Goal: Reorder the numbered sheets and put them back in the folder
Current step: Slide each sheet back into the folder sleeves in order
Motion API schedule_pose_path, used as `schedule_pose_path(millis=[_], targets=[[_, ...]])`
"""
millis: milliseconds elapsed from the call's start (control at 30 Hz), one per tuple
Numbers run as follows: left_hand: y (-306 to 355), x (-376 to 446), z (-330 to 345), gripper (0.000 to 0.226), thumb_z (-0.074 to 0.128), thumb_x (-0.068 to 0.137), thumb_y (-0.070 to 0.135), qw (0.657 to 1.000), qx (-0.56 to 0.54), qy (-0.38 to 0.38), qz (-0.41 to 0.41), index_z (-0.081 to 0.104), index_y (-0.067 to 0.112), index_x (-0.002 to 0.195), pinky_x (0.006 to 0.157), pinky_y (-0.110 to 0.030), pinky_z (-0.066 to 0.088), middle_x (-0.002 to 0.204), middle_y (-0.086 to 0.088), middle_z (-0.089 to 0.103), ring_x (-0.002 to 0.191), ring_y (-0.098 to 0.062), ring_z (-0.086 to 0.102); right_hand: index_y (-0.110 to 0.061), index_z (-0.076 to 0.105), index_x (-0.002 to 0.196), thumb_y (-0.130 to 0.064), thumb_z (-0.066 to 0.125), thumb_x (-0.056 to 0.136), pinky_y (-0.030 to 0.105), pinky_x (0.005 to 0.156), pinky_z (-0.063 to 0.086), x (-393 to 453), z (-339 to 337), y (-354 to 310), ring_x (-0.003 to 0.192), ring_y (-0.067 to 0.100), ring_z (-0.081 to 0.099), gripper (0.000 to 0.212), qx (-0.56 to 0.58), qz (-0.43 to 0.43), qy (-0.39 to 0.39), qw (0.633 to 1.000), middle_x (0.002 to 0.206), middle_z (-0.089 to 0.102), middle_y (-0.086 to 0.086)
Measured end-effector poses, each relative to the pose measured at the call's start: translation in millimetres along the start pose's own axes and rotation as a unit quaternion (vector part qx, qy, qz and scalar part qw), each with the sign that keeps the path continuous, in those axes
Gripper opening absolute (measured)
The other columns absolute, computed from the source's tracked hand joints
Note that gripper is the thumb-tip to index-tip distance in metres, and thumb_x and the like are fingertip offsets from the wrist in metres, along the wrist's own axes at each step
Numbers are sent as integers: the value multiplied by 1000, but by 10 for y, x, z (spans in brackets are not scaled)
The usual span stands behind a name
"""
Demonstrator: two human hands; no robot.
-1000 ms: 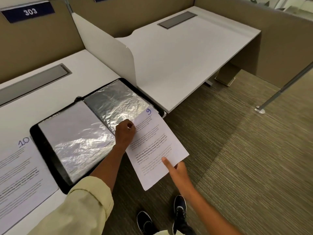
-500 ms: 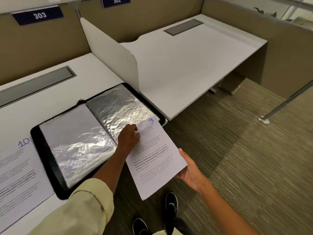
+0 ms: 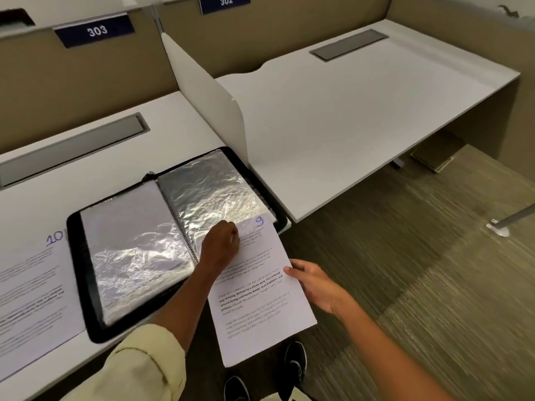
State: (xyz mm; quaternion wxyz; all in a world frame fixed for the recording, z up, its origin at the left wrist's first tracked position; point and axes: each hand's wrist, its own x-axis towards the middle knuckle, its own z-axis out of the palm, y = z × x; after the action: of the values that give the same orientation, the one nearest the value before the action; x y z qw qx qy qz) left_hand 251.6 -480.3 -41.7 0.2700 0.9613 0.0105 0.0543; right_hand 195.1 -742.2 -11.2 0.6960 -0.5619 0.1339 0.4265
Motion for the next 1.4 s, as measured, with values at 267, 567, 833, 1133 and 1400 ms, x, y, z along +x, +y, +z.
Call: schedule_pose_path(millis=[267,567,833,1133,1400], targets=[[-21,-98,56,23,76,82,22,1000,6,-13,19,69,12,102,72,-34,45,101,-5,60,94,-22,53,-17,64,123,-21,55,102,45,87,60,433,143,-217,91,19,75,23,-172,-50,86,980,105,75,6],[112,-54,74,8,61,89,11,998,56,30,-28,67,8,85,62,-34,44,87,-5,59,83,-24,53,-21,70,94,-17,55,102,42,85,61,689,90,-370,90,23,73,18,-238,-92,122,959,97,74,7],[198,-54,5,8,53,91,12,992,-10,88,-86,48,17,85,62,-33,41,81,1,51,76,-17,46,-24,72,96,-16,57,101,42,88,60,949,66,-513,93,22,73,18,-223,-99,101,964,98,76,4],[170,1,-72,12,49,96,12,981,-39,134,-134,43,21,90,52,-34,41,68,2,50,61,-18,49,-26,71,88,-16,57,100,42,89,59,1021,101,-626,91,21,73,21,-220,-103,95,965,96,76,2],[145,-2,8,36,61,81,2,991,83,67,-79,57,10,115,67,-42,51,100,-7,60,91,-27,55,-21,70,97,-21,66,97,42,83,62,975,59,-576,89,21,75,4,-177,-93,72,977,98,76,5]])
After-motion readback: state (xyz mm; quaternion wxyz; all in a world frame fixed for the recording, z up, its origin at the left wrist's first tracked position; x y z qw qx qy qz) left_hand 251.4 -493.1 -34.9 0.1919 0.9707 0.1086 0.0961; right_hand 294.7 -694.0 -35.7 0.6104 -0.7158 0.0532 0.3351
